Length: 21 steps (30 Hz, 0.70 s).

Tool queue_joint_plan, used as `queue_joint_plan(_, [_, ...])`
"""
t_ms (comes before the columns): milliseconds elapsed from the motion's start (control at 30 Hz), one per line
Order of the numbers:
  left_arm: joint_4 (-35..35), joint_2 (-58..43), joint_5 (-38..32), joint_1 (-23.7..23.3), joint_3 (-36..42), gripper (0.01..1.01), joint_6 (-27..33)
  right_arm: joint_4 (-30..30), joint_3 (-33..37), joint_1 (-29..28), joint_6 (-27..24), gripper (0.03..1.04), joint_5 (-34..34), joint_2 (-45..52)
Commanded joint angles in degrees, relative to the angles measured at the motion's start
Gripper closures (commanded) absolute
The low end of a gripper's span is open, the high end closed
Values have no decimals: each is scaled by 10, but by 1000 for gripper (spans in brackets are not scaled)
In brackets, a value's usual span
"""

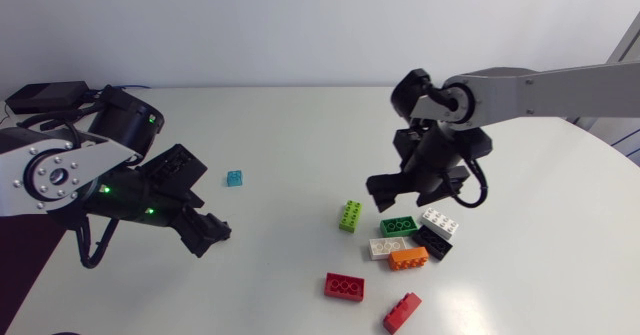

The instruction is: Sort duplo bricks by size, large to the right and small to the left

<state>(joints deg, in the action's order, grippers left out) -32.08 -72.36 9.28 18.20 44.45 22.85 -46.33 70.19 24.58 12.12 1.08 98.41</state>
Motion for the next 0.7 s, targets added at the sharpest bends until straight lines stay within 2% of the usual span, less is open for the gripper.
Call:
queue_joint_plan(0, [3, 0, 7, 2, -8, 54, -7, -9, 23, 44, 31, 64, 1, 20])
queue_joint_plan(300, [-4, 12, 7, -4, -14, 54, -5, -2, 109, 85, 55, 64, -2, 136])
queue_joint_plan(467, [-2, 10, 7, -7, -16, 54, -1, -2, 137, 79, 55, 64, -4, 191])
queue_joint_plan(667, [13, -45, 7, -29, 3, 54, -1, -13, 174, 87, 61, 67, -1, 238])
